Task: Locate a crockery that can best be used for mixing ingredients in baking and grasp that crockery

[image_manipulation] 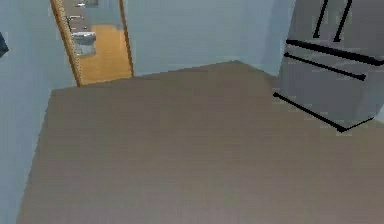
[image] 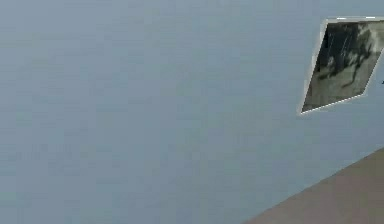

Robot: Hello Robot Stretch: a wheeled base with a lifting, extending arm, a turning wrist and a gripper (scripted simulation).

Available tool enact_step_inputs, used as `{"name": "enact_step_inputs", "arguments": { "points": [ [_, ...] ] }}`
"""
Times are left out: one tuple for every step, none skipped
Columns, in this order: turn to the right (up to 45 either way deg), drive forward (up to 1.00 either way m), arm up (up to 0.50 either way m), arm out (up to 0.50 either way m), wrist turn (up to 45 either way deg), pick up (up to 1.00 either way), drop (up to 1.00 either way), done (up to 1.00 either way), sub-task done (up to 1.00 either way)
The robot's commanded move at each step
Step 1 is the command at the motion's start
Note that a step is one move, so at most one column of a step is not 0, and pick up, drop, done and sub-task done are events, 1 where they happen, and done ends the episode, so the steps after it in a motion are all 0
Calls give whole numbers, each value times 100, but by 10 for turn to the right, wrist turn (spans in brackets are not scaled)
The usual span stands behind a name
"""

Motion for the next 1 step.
{"name": "enact_step_inputs", "arguments": {
  "points": [
    [450,0,0,0,0,0,0,0,0]
  ]
}}
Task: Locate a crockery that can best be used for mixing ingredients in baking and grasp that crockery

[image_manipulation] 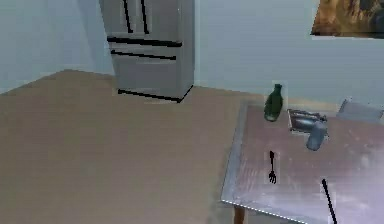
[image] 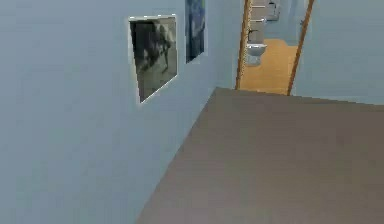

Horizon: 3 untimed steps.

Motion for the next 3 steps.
{"name": "enact_step_inputs", "arguments": {
  "points": [
    [390,0,0,0,0,0,0,0,0],
    [0,60,0,0,0,0,0,0,0],
    [450,0,0,0,0,0,0,0,0]
  ]
}}
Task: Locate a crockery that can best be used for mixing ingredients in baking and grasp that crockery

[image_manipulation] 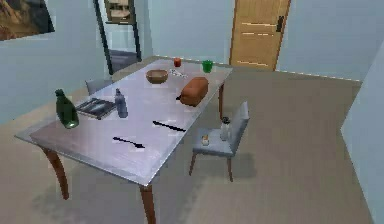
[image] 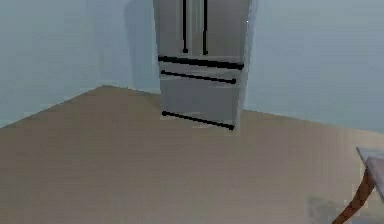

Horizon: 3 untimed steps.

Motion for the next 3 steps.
{"name": "enact_step_inputs", "arguments": {
  "points": [
    [210,0,0,0,0,0,0,0,0],
    [0,100,0,0,0,0,0,0,0],
    [60,0,0,0,0,0,0,0,0]
  ]
}}
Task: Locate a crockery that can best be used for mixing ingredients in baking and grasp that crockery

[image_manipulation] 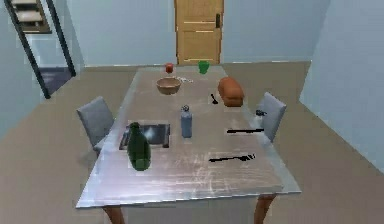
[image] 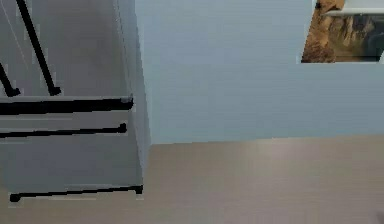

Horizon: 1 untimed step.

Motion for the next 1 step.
{"name": "enact_step_inputs", "arguments": {
  "points": [
    [0,50,0,0,0,0,0,0,0]
  ]
}}
